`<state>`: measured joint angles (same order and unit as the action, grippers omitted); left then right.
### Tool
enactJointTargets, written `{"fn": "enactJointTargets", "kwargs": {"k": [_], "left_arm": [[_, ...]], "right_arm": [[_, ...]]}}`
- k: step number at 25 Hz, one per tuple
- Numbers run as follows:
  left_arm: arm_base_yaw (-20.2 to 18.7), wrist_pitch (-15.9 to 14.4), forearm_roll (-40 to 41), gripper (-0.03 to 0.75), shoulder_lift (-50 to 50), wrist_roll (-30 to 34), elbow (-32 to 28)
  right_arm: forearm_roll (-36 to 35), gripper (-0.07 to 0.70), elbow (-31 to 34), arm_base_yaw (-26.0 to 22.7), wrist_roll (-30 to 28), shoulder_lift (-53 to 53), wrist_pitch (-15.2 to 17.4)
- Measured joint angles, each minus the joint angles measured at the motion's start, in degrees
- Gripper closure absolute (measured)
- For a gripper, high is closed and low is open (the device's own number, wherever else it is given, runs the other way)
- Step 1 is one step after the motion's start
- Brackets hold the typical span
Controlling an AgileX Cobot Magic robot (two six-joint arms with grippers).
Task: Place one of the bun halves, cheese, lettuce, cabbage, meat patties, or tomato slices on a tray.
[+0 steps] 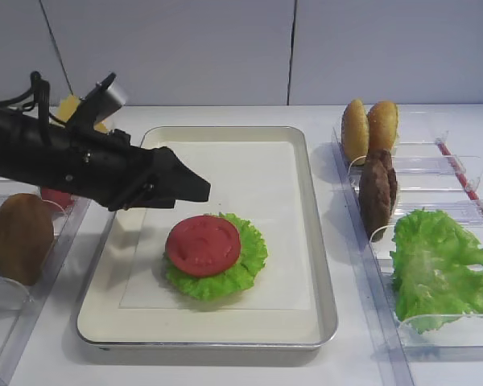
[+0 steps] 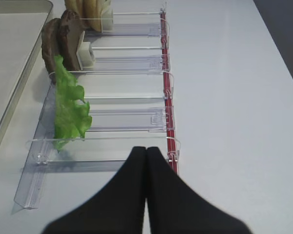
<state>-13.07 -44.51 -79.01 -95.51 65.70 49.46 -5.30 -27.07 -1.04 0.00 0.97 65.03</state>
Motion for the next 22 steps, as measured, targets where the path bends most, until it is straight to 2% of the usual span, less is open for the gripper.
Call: {"fn": "enactJointTargets", "kwargs": {"k": [4, 6, 9, 12, 16, 18, 22], "left_arm": [[0.00, -0.32, 3.72, 0.201, 0.00, -0.46, 4.29], [0.00, -0.45, 10.30, 0.202, 0.00, -3.48, 7.09], [-1.15, -0.58, 25.11, 0.202, 0.00, -11.70, 12.38], [-3.31, -2.04, 42.17, 0.202, 0.00, -22.23, 18.49], [-7.27, -4.65, 66.22, 0.202, 0.00, -42.41, 25.67], [-8.61, -5.01, 72.35, 0.202, 0.00, -49.20, 27.66], [-9.79, -4.60, 75.63, 0.207, 0.97, -52.79, 28.17]], "right_arm": [[0.00, 0.631, 0.00, 0.00, 0.00, 0.00, 0.00], [0.00, 0.631, 0.00, 0.00, 0.00, 0.00, 0.00], [-0.09, 0.631, 0.00, 0.00, 0.00, 0.00, 0.00], [-0.09, 0.631, 0.00, 0.00, 0.00, 0.00, 0.00], [-0.09, 0.631, 0.00, 0.00, -0.38, 0.00, 0.00], [-0.09, 0.631, 0.00, 0.00, -0.38, 0.00, 0.00], [-0.09, 0.631, 0.00, 0.00, -0.38, 0.00, 0.00]]}}
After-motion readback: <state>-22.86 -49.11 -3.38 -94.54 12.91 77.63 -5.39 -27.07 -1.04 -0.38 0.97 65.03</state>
